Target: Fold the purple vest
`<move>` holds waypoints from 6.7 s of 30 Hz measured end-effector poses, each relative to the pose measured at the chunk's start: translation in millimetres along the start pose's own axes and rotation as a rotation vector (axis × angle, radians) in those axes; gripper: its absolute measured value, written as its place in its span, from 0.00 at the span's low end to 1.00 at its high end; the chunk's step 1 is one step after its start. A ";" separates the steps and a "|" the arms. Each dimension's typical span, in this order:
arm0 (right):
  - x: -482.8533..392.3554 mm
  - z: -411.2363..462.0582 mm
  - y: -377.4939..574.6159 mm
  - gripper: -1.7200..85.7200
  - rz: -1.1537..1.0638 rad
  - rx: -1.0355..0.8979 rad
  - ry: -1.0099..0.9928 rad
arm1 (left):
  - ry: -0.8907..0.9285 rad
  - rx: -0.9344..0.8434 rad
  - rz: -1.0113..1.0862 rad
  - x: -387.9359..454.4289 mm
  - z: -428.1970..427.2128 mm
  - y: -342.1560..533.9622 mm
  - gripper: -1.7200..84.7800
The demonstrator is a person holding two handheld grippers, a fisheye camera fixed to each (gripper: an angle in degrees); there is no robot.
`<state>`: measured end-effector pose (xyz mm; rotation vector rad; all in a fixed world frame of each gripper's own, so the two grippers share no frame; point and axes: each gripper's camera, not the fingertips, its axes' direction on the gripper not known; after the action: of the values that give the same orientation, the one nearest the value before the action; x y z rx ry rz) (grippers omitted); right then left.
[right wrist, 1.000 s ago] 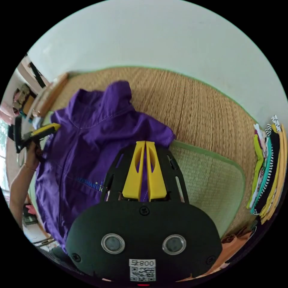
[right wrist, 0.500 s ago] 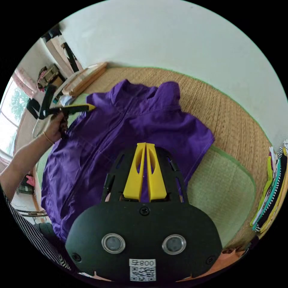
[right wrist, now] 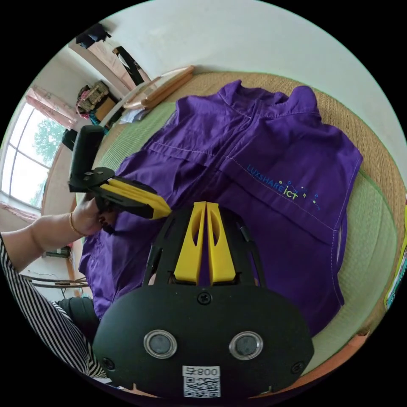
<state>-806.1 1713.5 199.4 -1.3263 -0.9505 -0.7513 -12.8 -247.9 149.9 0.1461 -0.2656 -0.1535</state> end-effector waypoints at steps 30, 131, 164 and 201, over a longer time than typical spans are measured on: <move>138.7 -274.3 644.9 0.10 0.845 0.126 -0.225 | 0.146 0.142 -0.676 -83.9 179.0 512.2 0.16; 276.3 -398.1 595.8 0.02 0.406 0.561 -0.656 | 0.375 0.480 -0.258 -248.5 182.0 478.2 0.04; 526.3 -120.1 497.8 0.10 0.706 0.351 -0.686 | 0.316 0.553 -0.548 -322.8 26.2 307.6 0.15; 239.4 -195.0 711.0 0.05 0.874 0.212 -0.464 | -0.055 0.271 -0.540 -60.0 -143.2 453.1 0.08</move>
<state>-43.3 1621.8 96.1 -1.5634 -0.6635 0.3303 28.5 222.9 72.3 0.4831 -0.2969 -0.6595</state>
